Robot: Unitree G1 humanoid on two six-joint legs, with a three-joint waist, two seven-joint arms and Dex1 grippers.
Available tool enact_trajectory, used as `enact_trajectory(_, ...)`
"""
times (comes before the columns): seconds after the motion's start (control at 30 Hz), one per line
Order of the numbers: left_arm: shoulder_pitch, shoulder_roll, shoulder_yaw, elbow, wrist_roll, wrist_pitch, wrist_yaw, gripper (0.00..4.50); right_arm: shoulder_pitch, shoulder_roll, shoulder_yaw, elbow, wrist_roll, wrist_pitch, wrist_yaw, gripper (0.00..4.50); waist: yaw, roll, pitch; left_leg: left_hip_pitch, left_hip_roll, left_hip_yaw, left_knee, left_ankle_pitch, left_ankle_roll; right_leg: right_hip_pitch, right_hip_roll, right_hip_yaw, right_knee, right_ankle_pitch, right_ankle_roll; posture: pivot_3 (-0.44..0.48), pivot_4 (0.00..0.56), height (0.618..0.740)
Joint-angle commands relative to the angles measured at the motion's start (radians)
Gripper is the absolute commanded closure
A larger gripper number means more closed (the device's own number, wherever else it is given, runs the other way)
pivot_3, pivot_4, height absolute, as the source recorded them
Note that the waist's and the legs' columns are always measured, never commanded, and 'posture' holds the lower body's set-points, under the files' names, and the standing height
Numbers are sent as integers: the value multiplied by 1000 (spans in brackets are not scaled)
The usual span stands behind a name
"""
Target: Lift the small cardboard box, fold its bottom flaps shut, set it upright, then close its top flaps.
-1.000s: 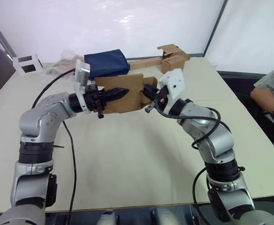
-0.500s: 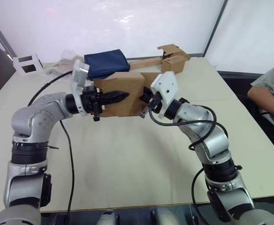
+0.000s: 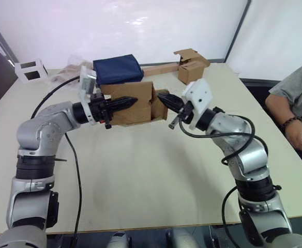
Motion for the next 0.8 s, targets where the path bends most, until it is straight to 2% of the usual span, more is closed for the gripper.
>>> enact_trajectory(0.03, -37, 5, 25, -14, -4, -22, 6, 4465, 48, -18, -33, -20, 3, 4, -5, 4500, 0, 0, 0, 0, 0, 0, 0, 0, 0, 0, 0, 0, 0, 0, 0, 0, 150, 740)
enact_trajectory(0.37, -41, 1, 28, -35, -37, 8, 8, 4465, 102, 9, -9, 1, -2, 22, -24, 4500, -7, 0, 0, 0, 0, 0, 0, 0, 0, -1, 1, 1, 1, 0, 0, 0, 150, 740)
enact_trajectory(0.8, -39, -2, 40, -70, -109, 77, 31, 4465, 10, 101, 22, 47, 26, -1, -3, 4500, -8, 0, 0, 0, 0, 0, 0, 0, 0, -1, 0, 0, 1, 0, 0, 0, 150, 740)
